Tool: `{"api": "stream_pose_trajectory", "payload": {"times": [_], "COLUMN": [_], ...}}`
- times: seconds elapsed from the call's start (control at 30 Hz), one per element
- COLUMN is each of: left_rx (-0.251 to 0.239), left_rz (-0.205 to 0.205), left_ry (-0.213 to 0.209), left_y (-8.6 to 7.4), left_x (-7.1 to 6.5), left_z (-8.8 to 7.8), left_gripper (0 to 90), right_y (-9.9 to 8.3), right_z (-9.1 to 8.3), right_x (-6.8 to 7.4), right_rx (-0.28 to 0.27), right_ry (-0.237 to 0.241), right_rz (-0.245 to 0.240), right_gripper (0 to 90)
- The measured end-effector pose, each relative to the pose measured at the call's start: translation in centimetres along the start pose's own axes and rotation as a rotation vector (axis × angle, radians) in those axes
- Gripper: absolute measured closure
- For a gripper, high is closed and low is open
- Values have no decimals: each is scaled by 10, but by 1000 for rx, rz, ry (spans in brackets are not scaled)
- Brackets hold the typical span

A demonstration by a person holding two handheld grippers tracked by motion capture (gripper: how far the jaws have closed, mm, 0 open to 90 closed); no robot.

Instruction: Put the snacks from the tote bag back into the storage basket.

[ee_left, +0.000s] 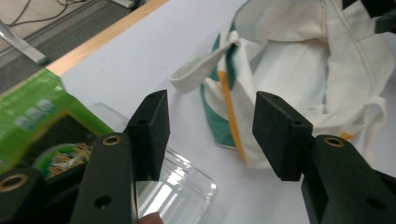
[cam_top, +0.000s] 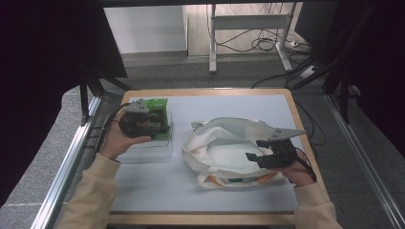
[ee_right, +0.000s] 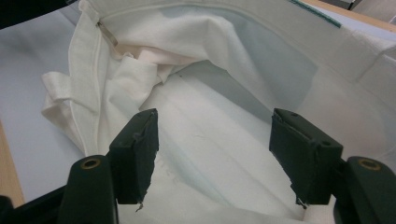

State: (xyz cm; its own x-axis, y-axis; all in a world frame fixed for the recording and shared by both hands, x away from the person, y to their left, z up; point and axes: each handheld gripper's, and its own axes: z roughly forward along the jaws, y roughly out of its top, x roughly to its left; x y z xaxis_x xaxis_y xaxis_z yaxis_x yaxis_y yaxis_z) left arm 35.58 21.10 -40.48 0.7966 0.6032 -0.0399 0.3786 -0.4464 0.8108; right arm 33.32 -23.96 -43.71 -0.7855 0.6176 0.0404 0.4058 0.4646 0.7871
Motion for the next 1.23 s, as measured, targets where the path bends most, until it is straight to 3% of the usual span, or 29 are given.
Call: {"api": "stream_pose_trajectory", "payload": {"times": [0.23, 0.53, 1.03, 1.23], "left_rx": [-16, 6, 17, 11], "left_rz": [-16, -16, -28, -40], "left_ry": [-26, -51, -52, -62], "left_y": [-21, -39, -47, -48], "left_x": [-22, -41, -41, -39], "left_z": [2, 11, 13, 15], "left_gripper": [460, 457, 439, 417], "right_y": [1, 3, 3, 2], "right_z": [0, 4, 5, 3], "right_x": [-1, 0, 0, -3], "right_rx": [-3, 1, 2, -23], "right_ry": [-5, -2, -5, -6], "right_rz": [5, -4, -8, 7], "right_gripper": [323, 319, 312, 309]}}
